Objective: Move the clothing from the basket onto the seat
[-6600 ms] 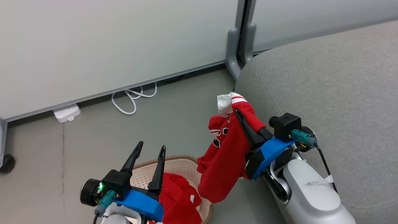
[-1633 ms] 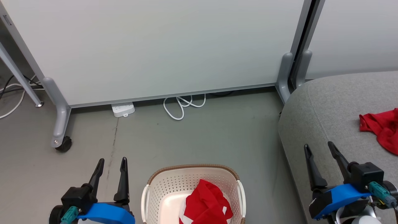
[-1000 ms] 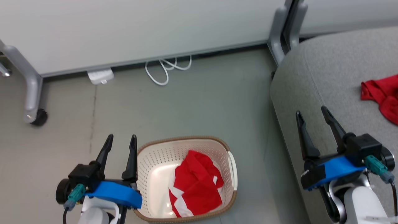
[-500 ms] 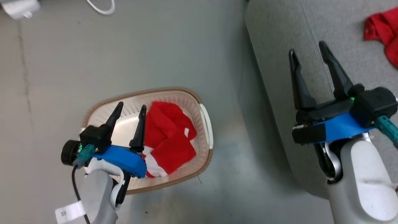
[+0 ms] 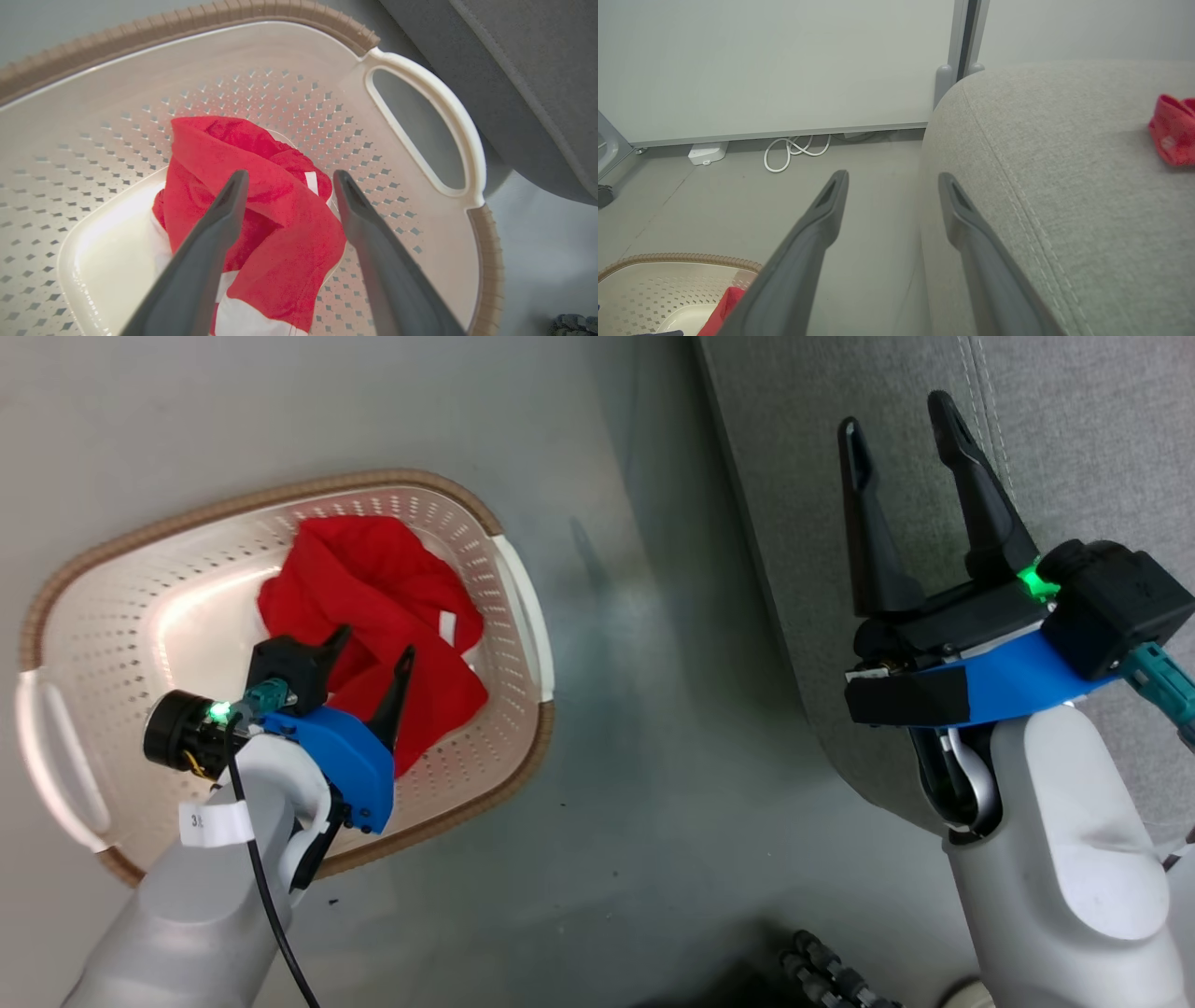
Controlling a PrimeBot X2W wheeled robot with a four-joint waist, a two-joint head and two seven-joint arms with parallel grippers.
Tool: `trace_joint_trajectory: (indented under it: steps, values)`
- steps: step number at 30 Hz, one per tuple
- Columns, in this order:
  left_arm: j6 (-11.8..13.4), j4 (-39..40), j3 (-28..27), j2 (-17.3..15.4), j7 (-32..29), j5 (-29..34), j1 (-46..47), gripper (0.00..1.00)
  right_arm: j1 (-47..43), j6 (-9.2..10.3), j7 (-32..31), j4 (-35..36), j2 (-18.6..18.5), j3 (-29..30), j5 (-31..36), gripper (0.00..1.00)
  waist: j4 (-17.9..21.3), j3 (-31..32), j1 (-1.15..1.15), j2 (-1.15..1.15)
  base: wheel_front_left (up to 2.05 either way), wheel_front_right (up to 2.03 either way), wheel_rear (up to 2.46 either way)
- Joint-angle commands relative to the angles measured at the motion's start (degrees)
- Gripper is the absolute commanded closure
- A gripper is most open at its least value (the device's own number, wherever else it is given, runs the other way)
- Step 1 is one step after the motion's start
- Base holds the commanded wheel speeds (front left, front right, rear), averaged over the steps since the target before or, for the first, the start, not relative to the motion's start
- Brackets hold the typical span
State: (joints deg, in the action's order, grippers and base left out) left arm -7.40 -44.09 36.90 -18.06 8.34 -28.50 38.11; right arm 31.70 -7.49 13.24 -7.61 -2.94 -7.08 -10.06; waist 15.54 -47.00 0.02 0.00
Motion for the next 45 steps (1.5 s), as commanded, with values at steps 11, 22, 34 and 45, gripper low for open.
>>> trace_joint_trajectory:
  steps: [11,22,34,45]
  values:
    - [-0.1,-3.9,5.5,-5.2,-8.6,-7.3,5.2,0.0,3.7,-0.01,2.0,0.1,0.1,-5.7,-4.9,0.0,5.2,-6.6,-0.02,0.0,0.0,0.0,0.0]
    - [1.2,-5.6,6.4,-6.0,-12.1,-8.2,7.4,0.0,3.0,-0.01,2.0,2.5,0.1,-6.8,-6.5,0.0,7.3,-9.3,-0.02,0.0,0.0,0.0,0.0]
    - [3.2,-2.9,7.7,-4.5,-15.6,-8.4,7.4,1.0,2.6,-0.01,2.0,2.3,0.1,-6.4,-6.2,0.0,6.5,-9.0,-0.02,0.0,0.0,0.0,0.0]
    - [5.1,0.7,8.5,-4.0,-16.9,-8.7,6.1,1.0,2.0,-0.01,2.0,1.9,0.1,-5.6,-5.0,0.0,4.8,-7.9,-0.02,0.0,0.0,0.0,0.0]
